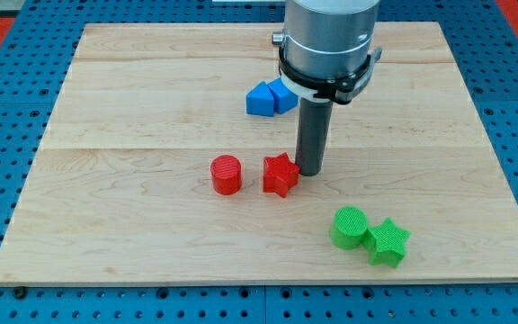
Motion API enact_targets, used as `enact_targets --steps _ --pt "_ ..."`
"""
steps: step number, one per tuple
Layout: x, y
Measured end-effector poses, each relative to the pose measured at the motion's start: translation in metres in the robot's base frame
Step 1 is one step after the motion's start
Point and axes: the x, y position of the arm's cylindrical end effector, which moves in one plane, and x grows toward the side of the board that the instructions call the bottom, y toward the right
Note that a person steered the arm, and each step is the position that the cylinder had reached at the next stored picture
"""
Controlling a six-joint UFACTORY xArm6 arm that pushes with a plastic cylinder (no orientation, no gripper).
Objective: Push the red star into the red circle
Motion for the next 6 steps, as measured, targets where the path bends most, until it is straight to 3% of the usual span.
enact_targets --steps 6 --pt "0.013 -0.024"
